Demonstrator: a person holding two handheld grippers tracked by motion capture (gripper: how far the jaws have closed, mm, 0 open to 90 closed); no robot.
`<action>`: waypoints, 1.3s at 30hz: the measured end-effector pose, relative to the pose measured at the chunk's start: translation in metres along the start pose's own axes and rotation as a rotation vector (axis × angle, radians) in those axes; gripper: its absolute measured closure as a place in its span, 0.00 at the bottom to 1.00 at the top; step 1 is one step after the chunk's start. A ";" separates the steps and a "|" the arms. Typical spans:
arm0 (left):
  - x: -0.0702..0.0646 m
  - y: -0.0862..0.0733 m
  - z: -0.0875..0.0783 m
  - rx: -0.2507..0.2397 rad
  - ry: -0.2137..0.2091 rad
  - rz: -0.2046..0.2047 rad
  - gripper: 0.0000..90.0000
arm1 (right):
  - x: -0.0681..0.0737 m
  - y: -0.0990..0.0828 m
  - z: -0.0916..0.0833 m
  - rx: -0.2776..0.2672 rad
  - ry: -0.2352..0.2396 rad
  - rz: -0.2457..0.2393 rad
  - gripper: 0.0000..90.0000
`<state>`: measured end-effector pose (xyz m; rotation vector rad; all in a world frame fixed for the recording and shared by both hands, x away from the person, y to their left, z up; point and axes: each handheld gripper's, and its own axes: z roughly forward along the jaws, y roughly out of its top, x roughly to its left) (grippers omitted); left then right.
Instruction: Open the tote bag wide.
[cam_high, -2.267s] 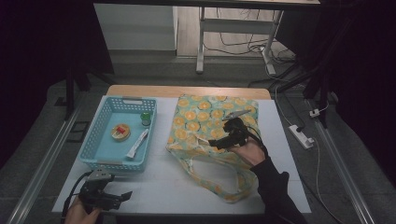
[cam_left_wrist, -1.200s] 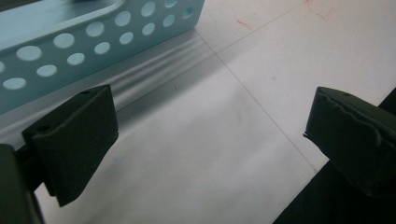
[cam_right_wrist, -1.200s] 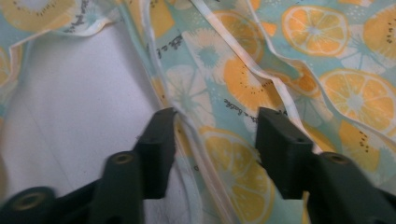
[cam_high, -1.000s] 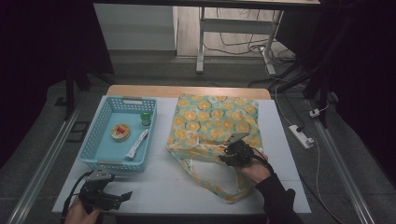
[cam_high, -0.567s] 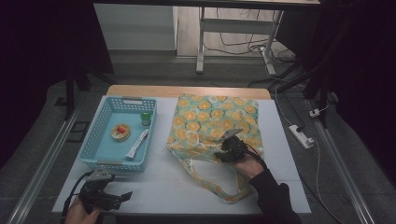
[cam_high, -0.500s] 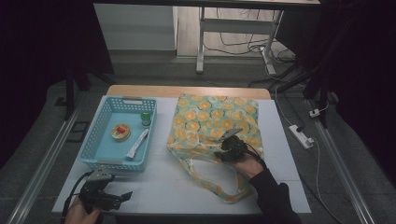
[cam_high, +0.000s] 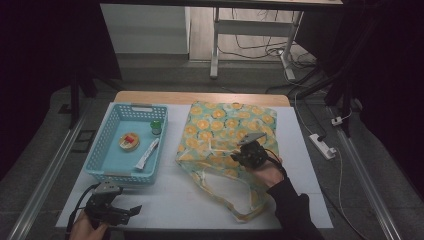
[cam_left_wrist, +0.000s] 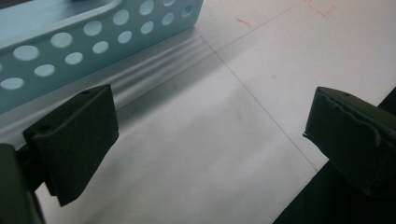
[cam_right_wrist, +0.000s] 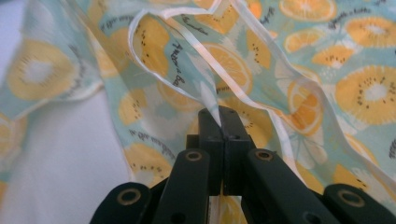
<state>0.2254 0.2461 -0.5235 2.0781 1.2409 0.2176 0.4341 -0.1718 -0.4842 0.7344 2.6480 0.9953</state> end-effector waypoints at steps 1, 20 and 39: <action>0.000 0.000 0.000 0.000 0.000 -0.001 0.03 | 0.000 0.002 0.000 -0.006 0.006 0.004 0.99; 0.001 0.000 0.000 0.000 0.000 -0.004 0.03 | -0.003 0.048 -0.029 -0.041 0.073 0.013 0.99; 0.002 0.000 0.001 0.005 -0.002 -0.016 0.03 | -0.005 0.074 -0.048 -0.087 0.073 0.002 0.99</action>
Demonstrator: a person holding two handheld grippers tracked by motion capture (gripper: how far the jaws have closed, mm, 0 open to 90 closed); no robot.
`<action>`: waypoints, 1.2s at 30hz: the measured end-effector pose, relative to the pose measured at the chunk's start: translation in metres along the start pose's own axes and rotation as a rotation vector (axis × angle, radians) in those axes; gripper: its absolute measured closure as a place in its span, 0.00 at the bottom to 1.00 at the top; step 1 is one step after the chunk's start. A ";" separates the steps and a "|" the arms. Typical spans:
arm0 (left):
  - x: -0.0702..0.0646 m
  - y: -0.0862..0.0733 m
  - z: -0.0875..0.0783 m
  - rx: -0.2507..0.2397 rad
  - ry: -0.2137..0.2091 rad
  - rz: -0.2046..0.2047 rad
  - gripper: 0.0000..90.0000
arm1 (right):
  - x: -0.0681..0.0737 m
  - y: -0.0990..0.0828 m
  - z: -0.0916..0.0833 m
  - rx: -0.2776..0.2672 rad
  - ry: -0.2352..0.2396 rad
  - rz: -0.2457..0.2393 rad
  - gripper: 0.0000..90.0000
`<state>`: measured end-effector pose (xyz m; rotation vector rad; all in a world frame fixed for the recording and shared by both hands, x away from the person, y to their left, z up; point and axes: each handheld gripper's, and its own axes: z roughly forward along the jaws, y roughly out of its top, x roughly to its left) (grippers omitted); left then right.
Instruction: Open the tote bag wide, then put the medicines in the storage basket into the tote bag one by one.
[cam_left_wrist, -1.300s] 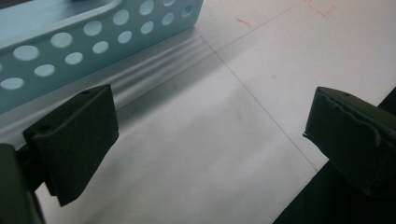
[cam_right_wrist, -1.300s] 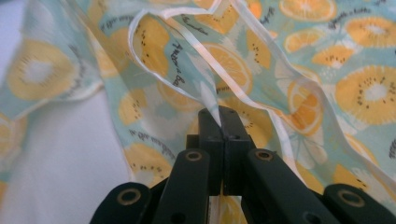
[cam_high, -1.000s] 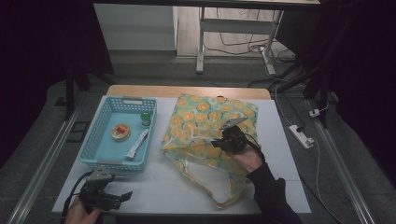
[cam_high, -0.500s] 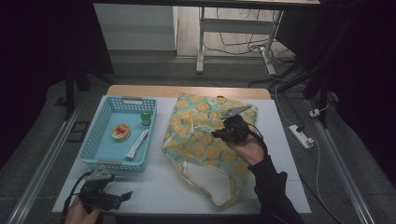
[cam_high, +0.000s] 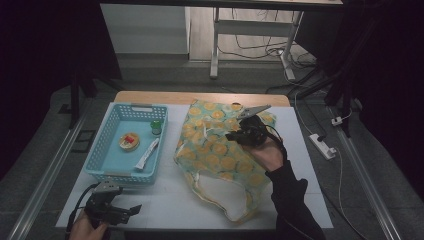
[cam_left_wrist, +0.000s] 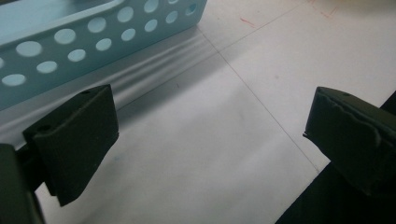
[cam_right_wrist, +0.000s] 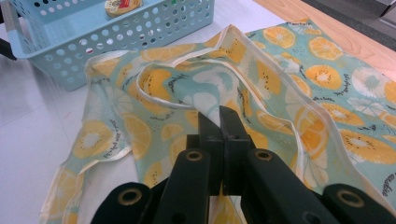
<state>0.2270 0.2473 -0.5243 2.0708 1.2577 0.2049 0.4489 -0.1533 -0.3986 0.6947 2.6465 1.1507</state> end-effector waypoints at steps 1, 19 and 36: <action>0.000 0.000 0.000 0.001 0.000 0.001 0.03 | 0.000 0.000 0.000 -0.003 0.001 -0.001 0.99; 0.000 0.000 -0.002 -0.016 0.000 -0.005 0.02 | -0.002 -0.003 -0.009 -0.038 -0.004 -0.004 0.99; -0.005 0.003 -0.014 -0.067 -0.017 0.002 0.00 | -0.001 -0.004 -0.006 -0.039 0.002 -0.011 0.99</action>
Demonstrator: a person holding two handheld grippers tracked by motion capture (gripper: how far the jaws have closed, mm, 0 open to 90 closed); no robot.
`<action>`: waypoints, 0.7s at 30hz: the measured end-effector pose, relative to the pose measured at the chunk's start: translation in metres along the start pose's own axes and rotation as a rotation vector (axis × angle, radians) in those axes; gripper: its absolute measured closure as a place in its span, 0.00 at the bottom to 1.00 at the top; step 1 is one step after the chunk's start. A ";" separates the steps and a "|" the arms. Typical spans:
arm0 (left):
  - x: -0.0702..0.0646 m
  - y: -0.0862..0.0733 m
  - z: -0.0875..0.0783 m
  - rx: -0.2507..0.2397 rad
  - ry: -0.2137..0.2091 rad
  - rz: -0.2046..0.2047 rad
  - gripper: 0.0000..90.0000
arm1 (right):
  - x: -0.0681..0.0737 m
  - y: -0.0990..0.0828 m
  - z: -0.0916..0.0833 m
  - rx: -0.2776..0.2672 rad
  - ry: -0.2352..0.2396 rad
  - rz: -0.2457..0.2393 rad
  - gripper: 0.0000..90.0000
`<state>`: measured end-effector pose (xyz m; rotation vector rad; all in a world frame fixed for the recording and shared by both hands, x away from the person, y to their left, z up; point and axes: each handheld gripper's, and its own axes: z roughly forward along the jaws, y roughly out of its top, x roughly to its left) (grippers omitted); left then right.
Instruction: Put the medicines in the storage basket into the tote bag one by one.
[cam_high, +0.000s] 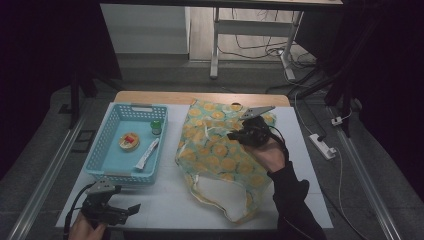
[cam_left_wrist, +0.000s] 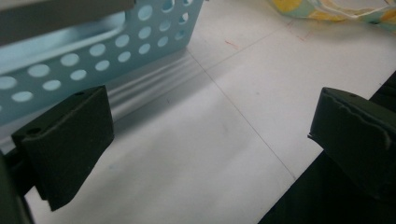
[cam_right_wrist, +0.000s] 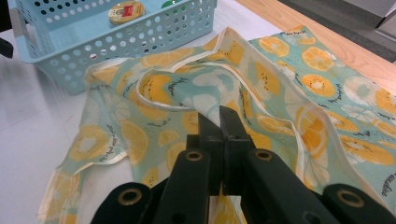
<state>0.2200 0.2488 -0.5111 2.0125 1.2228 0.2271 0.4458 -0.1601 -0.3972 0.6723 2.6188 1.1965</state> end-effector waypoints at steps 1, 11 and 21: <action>-0.001 0.001 -0.001 -0.001 -0.001 0.003 0.00 | 0.000 0.000 0.000 0.000 0.001 0.001 0.99; 0.001 0.005 -0.010 -0.048 -0.025 0.017 0.00 | 0.001 0.001 -0.001 -0.004 0.005 0.003 0.99; 0.004 0.015 -0.021 -0.055 -0.048 -0.011 0.03 | 0.001 0.001 0.001 0.006 0.005 -0.012 0.99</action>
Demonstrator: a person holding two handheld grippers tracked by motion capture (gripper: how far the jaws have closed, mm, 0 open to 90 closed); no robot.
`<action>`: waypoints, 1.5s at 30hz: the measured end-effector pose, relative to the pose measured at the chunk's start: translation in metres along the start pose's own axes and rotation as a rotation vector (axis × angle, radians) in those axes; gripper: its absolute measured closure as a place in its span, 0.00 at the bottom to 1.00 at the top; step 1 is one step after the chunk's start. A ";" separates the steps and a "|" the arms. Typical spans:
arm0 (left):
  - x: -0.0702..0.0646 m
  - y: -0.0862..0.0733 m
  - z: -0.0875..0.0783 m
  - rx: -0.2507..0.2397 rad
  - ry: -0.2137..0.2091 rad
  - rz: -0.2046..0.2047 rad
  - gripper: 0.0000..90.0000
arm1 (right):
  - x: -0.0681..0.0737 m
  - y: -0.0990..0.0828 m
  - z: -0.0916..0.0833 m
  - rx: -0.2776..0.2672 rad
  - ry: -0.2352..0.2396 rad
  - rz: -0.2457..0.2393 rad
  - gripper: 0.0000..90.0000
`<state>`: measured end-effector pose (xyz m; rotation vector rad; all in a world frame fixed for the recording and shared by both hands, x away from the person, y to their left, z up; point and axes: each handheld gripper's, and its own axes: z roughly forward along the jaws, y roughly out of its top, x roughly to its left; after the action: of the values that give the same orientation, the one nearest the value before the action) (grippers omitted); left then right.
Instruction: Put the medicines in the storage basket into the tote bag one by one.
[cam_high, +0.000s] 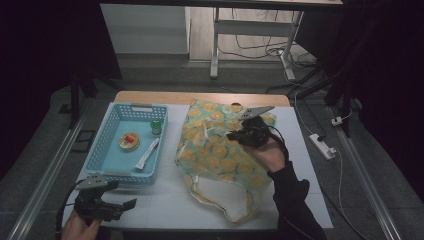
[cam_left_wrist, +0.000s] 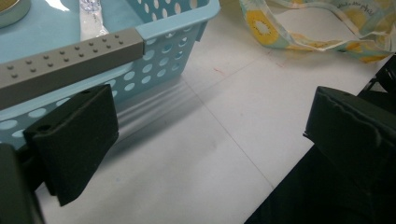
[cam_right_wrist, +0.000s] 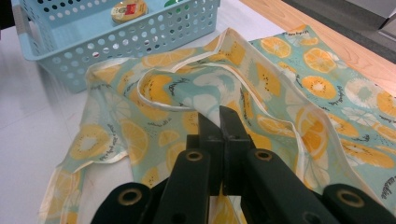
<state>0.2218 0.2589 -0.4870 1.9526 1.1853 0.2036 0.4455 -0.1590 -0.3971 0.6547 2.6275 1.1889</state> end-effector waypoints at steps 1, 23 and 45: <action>0.001 0.001 0.000 -0.004 0.001 0.006 0.03 | 0.000 0.000 0.000 0.000 0.000 0.000 0.99; 0.025 0.037 0.009 0.014 -0.022 0.012 0.00 | -0.001 0.000 -0.005 -0.017 0.002 0.004 0.99; 0.057 0.078 0.033 0.046 0.062 0.038 0.01 | -0.002 0.000 -0.005 -0.019 0.002 -0.001 0.99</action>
<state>0.3216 0.2689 -0.4682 2.0232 1.2036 0.2605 0.4459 -0.1636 -0.3943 0.6494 2.6143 1.2135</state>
